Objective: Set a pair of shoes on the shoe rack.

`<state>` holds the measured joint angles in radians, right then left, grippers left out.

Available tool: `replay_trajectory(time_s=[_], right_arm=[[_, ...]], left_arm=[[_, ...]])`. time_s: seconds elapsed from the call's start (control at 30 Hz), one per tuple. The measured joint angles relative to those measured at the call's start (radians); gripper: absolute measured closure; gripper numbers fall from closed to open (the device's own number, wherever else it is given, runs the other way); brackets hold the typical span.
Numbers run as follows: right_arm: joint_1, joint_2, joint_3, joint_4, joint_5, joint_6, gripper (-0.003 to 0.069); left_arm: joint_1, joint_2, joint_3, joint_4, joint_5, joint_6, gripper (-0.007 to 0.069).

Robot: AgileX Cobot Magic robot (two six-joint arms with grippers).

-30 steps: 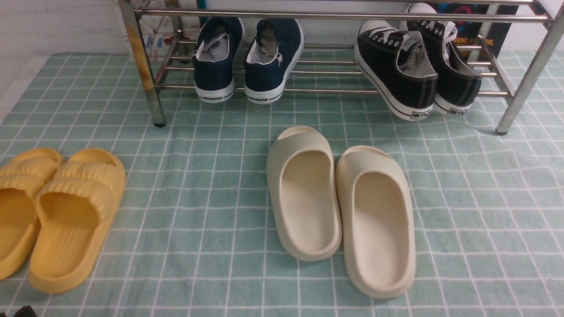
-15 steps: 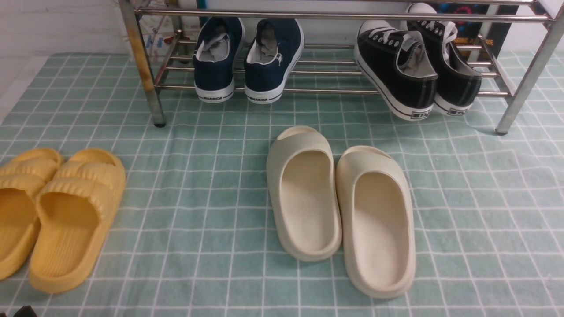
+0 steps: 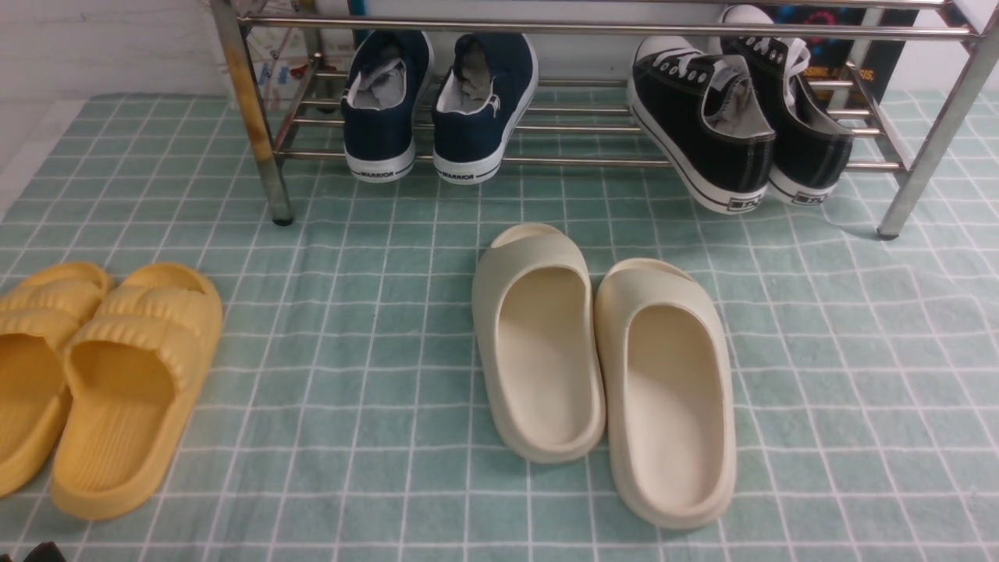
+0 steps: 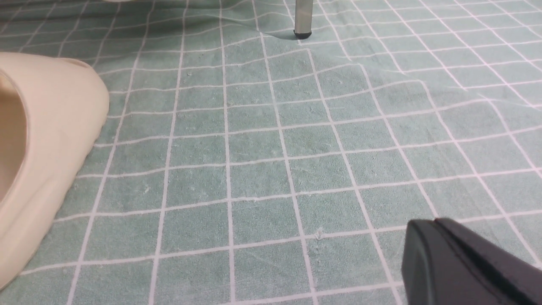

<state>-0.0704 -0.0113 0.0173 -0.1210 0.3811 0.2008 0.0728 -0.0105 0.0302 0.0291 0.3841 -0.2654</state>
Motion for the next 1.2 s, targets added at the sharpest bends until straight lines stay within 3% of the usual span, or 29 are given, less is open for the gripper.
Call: replay_trajectory(time_s=[1.2], right_arm=[[0.001, 0.0, 0.0, 0.003, 0.0, 0.0, 0.0617]], left_arm=[[0.0, 0.0, 0.0, 0.0, 0.0, 0.0, 0.0386]])
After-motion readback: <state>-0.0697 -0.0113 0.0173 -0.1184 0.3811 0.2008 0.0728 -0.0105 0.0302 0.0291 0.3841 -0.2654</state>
